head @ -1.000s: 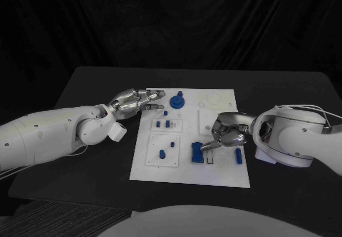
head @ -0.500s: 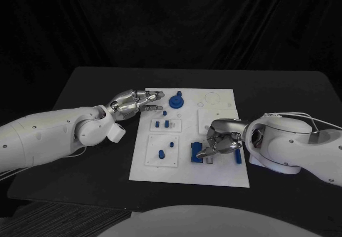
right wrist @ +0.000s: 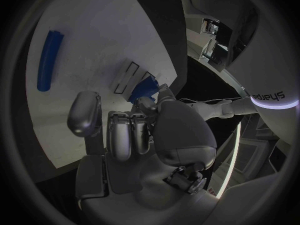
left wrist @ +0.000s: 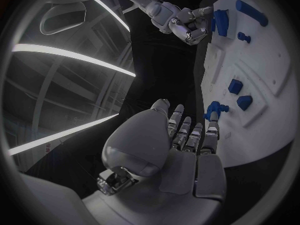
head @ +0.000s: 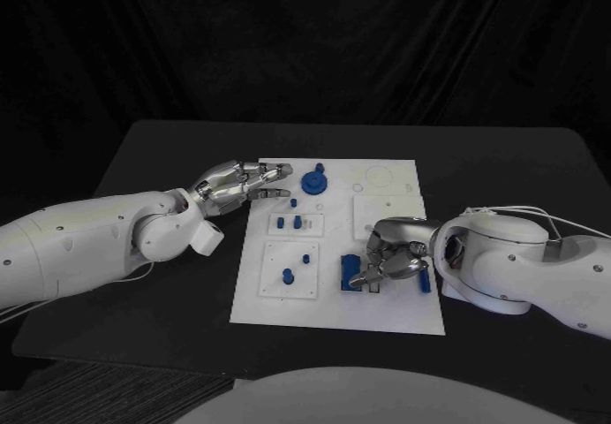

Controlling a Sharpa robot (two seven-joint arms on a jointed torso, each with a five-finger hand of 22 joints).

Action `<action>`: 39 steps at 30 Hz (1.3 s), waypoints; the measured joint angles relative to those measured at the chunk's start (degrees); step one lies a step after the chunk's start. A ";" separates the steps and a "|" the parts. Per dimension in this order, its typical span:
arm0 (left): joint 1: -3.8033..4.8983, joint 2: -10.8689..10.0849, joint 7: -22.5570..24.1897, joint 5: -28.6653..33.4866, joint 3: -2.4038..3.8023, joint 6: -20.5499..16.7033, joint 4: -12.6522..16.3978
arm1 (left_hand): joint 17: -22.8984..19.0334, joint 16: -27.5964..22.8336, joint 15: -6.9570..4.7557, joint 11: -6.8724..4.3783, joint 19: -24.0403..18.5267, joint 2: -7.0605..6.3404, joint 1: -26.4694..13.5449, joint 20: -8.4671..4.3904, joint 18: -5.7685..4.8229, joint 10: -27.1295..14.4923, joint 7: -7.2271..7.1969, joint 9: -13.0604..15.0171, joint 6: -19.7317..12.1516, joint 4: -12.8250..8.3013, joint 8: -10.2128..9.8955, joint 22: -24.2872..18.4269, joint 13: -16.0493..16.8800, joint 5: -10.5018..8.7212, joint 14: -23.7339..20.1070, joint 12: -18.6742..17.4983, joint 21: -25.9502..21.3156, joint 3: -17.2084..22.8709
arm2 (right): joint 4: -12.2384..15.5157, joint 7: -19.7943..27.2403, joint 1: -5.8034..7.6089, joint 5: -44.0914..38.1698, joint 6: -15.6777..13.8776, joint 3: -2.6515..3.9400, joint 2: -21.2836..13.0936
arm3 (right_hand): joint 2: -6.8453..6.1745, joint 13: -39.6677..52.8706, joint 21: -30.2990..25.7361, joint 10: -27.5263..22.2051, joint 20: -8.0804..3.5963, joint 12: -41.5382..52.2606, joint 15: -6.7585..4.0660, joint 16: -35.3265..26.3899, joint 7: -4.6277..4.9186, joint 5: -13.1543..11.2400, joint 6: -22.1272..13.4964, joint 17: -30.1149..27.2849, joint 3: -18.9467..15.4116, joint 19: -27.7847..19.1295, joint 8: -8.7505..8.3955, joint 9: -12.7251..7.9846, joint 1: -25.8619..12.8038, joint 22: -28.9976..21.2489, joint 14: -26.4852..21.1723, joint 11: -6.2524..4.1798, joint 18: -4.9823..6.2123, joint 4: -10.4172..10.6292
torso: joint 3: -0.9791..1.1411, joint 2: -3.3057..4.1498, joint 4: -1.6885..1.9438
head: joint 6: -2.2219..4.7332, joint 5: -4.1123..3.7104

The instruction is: Assemble the parts on the task board

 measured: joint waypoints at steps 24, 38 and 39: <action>-0.03 0.24 -0.07 0.00 0.00 0.31 -0.15 | -0.01 0.00 0.00 0.00 0.00 0.00 0.00 0.00 0.00 0.00 0.00 -0.01 0.00 0.00 0.00 -0.01 0.00 0.00 0.00 0.00 0.00 0.32 | -1.48 -0.18 -0.46 -0.17 2.37 0.00 1.11 | 0.92 -0.01 -1.00 0.06 0.00 0.00 -0.04 -0.22 -1.60 0.62 -2.08 0.00 1.57 0.00 0.01 -0.14 3.95 0.04 0.07 -0.01 0.00 -1.91 | -0.05 -0.03 0.08 | 0.00 0.46; -0.04 0.22 -0.08 0.00 -0.02 0.38 -0.17 | -0.02 0.00 0.00 0.00 0.00 0.00 0.00 0.00 0.00 0.00 0.00 -0.02 0.00 0.01 0.00 0.08 0.00 0.00 0.00 0.00 0.00 0.31 | -1.97 -0.71 -0.97 -0.23 4.49 0.00 1.30 | 1.03 -0.01 -1.63 0.02 -0.20 0.00 -0.21 -0.22 -1.50 -6.71 -2.98 0.00 0.19 -0.21 0.01 -0.14 4.38 0.03 0.01 -0.19 0.00 -1.79 | -0.01 0.07 0.14 | 0.00 0.31; -0.04 0.22 -0.08 0.00 -0.01 0.39 -0.17 | -0.02 0.00 0.00 0.00 0.00 0.00 0.00 0.00 0.00 0.00 0.00 -0.02 0.00 0.01 0.00 0.07 0.00 0.00 0.00 0.00 0.00 0.31 | -1.96 -0.72 -1.00 -0.24 4.57 0.00 1.27 | 0.89 -0.01 -1.62 0.02 -0.20 0.00 -0.21 -0.22 -1.50 -6.71 -2.98 0.00 -0.28 -0.20 0.01 -0.14 4.24 0.03 0.01 -0.19 0.00 -1.59 | -0.01 0.07 0.14 | 0.00 0.31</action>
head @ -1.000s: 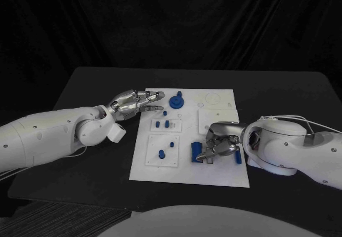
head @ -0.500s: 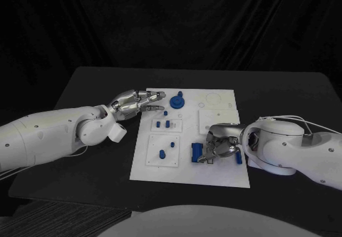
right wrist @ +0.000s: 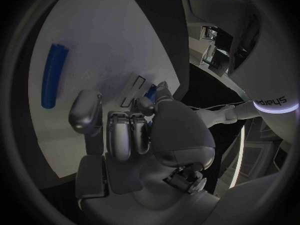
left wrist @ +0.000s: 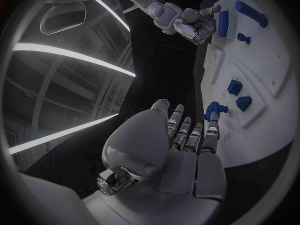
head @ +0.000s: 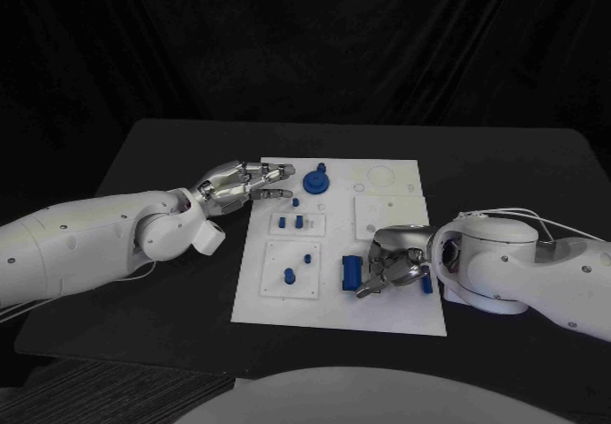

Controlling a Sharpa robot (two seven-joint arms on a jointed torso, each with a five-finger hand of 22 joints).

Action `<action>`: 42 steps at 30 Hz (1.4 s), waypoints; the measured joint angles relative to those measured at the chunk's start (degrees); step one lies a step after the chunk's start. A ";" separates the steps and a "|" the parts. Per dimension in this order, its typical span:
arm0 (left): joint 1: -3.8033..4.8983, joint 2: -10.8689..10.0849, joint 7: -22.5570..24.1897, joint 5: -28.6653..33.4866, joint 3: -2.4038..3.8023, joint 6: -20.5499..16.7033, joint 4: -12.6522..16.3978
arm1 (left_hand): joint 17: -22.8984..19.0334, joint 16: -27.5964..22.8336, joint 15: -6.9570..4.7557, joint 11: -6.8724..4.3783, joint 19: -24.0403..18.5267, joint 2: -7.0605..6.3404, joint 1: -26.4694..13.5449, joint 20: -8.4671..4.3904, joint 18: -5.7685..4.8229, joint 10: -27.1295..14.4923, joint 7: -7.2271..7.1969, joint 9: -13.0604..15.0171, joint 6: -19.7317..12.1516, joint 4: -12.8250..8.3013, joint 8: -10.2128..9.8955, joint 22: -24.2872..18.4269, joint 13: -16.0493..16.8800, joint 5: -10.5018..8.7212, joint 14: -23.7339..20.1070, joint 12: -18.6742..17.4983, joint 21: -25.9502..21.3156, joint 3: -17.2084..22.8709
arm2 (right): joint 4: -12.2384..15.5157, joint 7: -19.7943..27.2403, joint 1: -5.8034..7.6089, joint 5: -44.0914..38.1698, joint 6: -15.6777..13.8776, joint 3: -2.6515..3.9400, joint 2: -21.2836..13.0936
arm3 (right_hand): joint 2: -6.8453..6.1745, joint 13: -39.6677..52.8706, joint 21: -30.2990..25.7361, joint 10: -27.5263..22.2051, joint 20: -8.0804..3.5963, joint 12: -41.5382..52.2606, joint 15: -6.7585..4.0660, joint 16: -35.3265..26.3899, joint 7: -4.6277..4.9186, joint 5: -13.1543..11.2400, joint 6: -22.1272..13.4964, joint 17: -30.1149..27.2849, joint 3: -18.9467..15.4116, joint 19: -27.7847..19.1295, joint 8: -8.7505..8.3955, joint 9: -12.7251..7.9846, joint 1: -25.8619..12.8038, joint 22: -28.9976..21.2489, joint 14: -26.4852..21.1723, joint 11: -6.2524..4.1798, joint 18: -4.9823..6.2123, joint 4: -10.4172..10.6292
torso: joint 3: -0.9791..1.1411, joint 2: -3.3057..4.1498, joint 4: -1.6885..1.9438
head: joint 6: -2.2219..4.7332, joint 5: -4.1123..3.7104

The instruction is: Assemble the parts on the task board

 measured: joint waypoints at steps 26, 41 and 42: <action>-0.02 -0.20 2.74 0.00 0.02 -1.78 0.13 | 0.23 0.89 -0.72 0.87 1.12 -0.92 1.36 -0.31 -0.01 2.62 0.51 0.34 2.77 -0.32 1.05 0.86 0.43 1.34 0.72 3.39 0.67 1.91 | 0.52 -6.02 12.69 13.57 -0.54 0.05 -9.58 | 4.75 0.04 -8.05 -0.01 1.89 0.00 2.24 -2.14 2.71 19.91 -1.35 0.05 -1.78 -0.36 -53.33 -42.70 -1.11 -0.01 0.00 2.41 0.92 1.42 | -0.03 -0.12 -0.07 | 0.00 0.00; -0.02 -0.33 7.49 -0.53 -0.01 -5.79 0.05 | -1.22 -3.66 -4.52 -1.77 -10.22 -4.01 -8.90 -6.89 -0.09 -0.40 -7.13 -1.29 -11.71 1.59 -4.57 -18.32 -0.38 -8.90 -5.36 -3.62 -5.08 -5.50 | -2.81 -13.35 13.17 16.54 9.92 -0.01 -9.26 | 5.75 0.03 -10.77 0.09 1.63 0.00 1.84 -3.07 3.21 12.86 0.91 0.04 0.00 -0.62 -57.49 -48.34 -3.20 -0.02 0.00 2.33 0.91 1.71 | -0.17 -0.03 -0.02 | 0.00 -0.10; -0.02 -0.33 7.86 -0.78 -0.01 -6.24 -0.03 | -1.29 -3.77 -4.85 -2.10 -10.92 -4.09 -9.55 -7.43 -0.61 -0.87 -8.25 -1.52 -14.27 1.55 -5.40 -20.34 -0.47 -10.74 -5.65 -4.61 -5.42 -6.45 | -2.88 -13.51 13.17 16.54 10.20 -0.01 -9.26 | 5.94 0.03 -10.77 0.09 1.63 0.00 1.84 -2.88 3.02 12.44 1.23 0.03 -0.06 -0.62 -57.65 -48.54 -3.80 -0.02 0.00 2.33 0.91 1.92 | -0.14 -0.01 -0.02 | 0.00 -0.22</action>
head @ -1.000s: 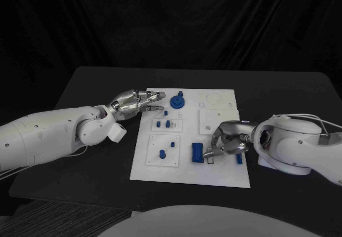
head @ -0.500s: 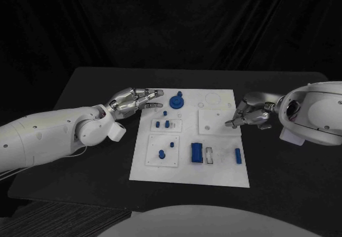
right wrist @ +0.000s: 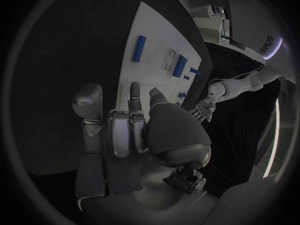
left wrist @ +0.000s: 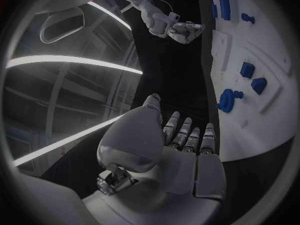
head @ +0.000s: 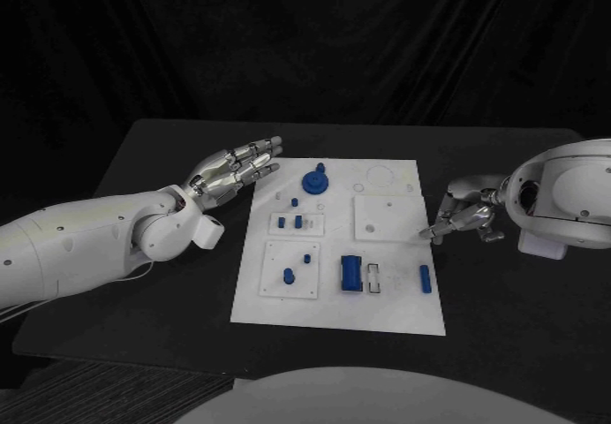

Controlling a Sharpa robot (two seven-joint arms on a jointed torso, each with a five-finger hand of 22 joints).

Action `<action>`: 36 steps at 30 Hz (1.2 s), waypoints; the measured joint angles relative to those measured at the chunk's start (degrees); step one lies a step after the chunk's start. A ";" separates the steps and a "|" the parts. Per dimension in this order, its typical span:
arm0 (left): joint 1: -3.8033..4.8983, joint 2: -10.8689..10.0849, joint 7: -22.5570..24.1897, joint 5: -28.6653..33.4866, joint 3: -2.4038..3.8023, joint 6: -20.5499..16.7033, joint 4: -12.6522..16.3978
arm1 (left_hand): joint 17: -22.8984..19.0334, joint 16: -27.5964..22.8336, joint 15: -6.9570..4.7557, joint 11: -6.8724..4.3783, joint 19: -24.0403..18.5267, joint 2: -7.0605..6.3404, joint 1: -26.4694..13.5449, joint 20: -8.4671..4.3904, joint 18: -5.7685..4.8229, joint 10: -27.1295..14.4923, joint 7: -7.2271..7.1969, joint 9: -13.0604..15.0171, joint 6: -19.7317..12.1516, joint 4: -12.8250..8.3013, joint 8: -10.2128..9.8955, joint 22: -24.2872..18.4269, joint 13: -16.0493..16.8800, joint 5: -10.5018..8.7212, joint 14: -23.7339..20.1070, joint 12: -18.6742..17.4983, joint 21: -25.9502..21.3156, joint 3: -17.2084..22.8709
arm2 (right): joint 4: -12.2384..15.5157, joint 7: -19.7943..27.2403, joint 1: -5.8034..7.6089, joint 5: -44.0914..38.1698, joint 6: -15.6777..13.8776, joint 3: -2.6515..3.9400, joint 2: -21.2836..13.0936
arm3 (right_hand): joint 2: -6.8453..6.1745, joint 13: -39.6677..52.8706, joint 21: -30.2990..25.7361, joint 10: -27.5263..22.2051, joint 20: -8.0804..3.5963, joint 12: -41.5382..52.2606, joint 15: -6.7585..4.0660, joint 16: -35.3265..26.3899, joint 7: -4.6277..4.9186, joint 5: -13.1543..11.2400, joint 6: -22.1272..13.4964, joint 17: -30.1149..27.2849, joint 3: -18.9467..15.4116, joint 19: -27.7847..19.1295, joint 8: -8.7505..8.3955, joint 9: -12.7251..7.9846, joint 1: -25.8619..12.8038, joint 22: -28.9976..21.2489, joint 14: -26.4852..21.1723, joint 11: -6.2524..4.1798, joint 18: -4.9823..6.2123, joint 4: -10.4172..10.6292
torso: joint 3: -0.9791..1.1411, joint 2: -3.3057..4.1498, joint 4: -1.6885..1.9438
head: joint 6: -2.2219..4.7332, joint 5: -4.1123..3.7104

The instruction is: Assemble the parts on the task board

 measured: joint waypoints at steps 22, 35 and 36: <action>-0.05 0.48 2.62 -4.24 0.00 -5.49 -0.99 | -0.11 0.00 -6.26 -9.97 -1.14 1.08 -5.41 -6.38 0.12 -5.86 -2.50 -1.52 -15.53 -0.13 -1.75 -4.71 -1.95 -12.43 0.00 -14.01 -0.56 -6.38 | -0.88 -1.54 -2.44 -0.77 2.03 0.00 0.76 | 0.48 -0.01 -0.48 0.00 -0.21 0.00 0.00 0.08 0.11 -2.67 1.22 -0.01 0.26 0.21 -1.23 -2.03 -2.34 -0.01 0.00 0.00 -0.01 0.54 | 0.12 0.00 -0.08 | 0.00 -0.91; -0.12 0.47 2.76 -4.62 0.00 -5.33 -0.94 | -0.09 0.00 -5.57 -7.52 -1.14 2.28 -3.55 -7.46 -2.11 -5.88 0.08 -1.24 -13.17 -0.13 -1.75 -4.75 -1.98 -8.34 -0.08 -14.01 -0.56 -5.72 | -0.80 -1.67 -4.75 -0.92 2.00 -0.01 1.79 | -0.61 -0.01 -0.48 0.00 0.00 0.00 0.00 0.08 0.47 -2.91 0.84 -0.01 1.31 0.42 -2.33 -3.67 -1.25 -0.01 0.00 0.01 -0.02 -2.11 | 0.11 -0.03 -0.01 | 0.00 -1.15; -0.12 0.47 2.76 -4.64 0.00 -5.24 -0.92 | -0.09 0.00 -5.52 -7.43 -1.06 2.32 -3.51 -7.40 -2.11 -5.87 0.25 -1.20 -13.00 -0.21 -1.75 -4.75 -1.98 -8.07 -0.02 -14.01 -0.56 -5.61 | -0.84 -1.67 -4.87 -0.93 2.00 -0.01 1.87 | -0.74 -0.02 -0.48 0.00 0.00 0.00 0.00 0.07 0.47 -2.91 0.84 -0.01 1.38 0.42 -2.52 -3.79 -1.12 -0.01 0.00 0.01 -0.02 -2.18 | 0.11 -0.03 -0.01 | 0.00 -1.17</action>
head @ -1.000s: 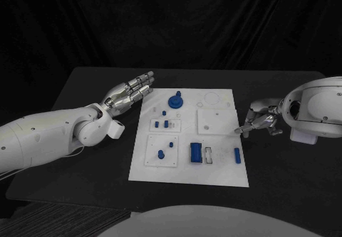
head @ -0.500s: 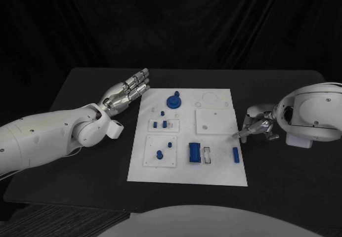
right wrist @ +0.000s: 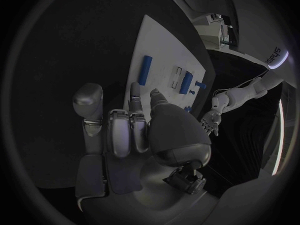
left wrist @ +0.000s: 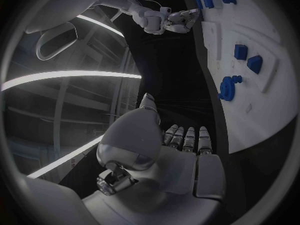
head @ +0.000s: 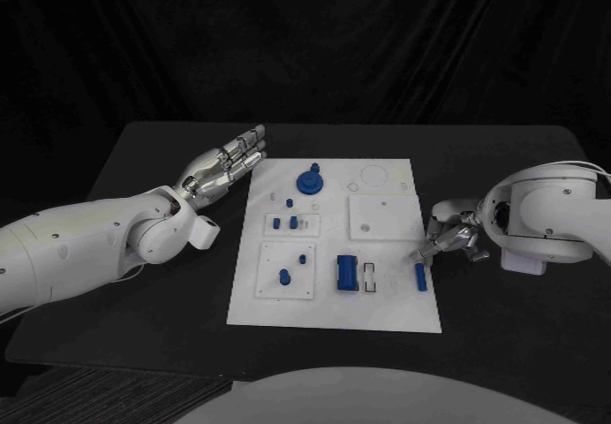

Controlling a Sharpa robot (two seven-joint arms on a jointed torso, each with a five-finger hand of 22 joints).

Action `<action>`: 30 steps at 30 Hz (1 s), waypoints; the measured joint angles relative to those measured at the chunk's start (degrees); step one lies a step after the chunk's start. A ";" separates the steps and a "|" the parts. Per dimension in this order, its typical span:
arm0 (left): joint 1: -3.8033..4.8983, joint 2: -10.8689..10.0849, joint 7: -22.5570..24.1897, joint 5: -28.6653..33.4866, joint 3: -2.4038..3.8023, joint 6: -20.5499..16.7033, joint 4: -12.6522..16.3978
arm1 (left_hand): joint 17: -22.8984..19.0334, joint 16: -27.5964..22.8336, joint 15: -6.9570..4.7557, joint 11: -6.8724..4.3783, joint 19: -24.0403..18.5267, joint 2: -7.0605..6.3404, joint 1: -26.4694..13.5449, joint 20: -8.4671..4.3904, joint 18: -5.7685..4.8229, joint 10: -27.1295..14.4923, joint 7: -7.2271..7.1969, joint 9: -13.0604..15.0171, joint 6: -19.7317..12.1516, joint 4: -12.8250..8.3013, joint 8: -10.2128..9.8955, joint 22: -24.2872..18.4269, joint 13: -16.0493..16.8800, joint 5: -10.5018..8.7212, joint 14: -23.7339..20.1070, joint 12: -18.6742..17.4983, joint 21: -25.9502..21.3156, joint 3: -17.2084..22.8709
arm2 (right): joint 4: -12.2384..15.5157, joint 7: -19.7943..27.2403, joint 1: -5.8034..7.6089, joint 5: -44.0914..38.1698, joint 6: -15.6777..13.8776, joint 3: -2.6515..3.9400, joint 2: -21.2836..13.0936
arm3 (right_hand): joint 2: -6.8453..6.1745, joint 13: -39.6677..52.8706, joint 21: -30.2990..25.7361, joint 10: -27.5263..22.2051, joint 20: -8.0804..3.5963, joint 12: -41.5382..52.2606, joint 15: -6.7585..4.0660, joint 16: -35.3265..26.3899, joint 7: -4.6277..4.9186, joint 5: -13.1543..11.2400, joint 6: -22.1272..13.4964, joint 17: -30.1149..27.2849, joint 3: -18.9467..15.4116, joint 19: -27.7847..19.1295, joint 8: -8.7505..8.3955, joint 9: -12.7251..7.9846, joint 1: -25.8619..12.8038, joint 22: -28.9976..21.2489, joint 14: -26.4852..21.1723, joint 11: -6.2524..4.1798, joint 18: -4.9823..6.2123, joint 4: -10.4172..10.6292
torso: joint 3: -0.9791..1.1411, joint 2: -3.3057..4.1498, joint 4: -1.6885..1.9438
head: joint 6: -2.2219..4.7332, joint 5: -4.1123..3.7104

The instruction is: Assemble the parts on the task board

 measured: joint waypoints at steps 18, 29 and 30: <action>-0.02 -0.01 0.06 -0.11 0.00 1.89 0.12 | 0.02 0.00 1.89 0.76 0.00 1.13 1.13 1.84 0.02 0.00 0.53 0.01 0.53 0.07 0.00 0.01 0.02 3.75 0.05 0.00 0.00 0.53 | -0.64 -0.06 -1.87 -1.67 0.11 0.16 1.27 | -1.31 0.00 -0.88 -0.21 0.00 0.00 0.00 -0.03 -0.10 0.69 0.12 -0.01 1.83 0.00 -0.70 -1.23 2.85 0.05 0.00 0.22 -0.01 -3.99 | -0.03 -0.10 -0.07 | 0.00 -0.03; -0.03 0.17 0.07 -0.14 0.00 3.00 0.04 | 0.02 0.00 2.71 2.36 0.00 2.09 2.09 3.48 0.02 -0.03 1.89 0.18 1.64 0.15 0.00 0.02 0.04 6.61 0.05 0.00 0.00 1.08 | -0.64 -0.06 -2.73 -3.98 0.02 0.44 2.60 | -1.61 0.00 -1.68 -0.21 0.00 0.00 0.01 -0.31 0.38 3.29 0.63 -0.01 3.11 0.00 -0.34 2.43 3.91 0.04 0.00 0.22 -0.01 -5.79 | 0.00 -0.06 -0.03 | 0.00 -0.14; -0.03 0.20 0.07 -0.14 0.00 3.14 0.03 | 0.01 0.00 2.71 2.37 0.00 2.09 2.09 3.48 0.03 -0.02 1.97 0.18 1.56 0.15 0.00 0.02 0.03 6.61 0.05 0.01 0.00 1.08 | -0.64 -0.05 -2.86 -4.12 -0.03 0.46 2.82 | -1.88 -0.01 -1.79 -0.21 0.00 0.00 0.01 -0.31 0.36 4.04 0.62 -0.01 3.46 0.00 -0.34 4.89 4.21 0.04 0.00 0.22 -0.01 -6.14 | 0.00 -0.04 -0.03 | 0.00 -0.14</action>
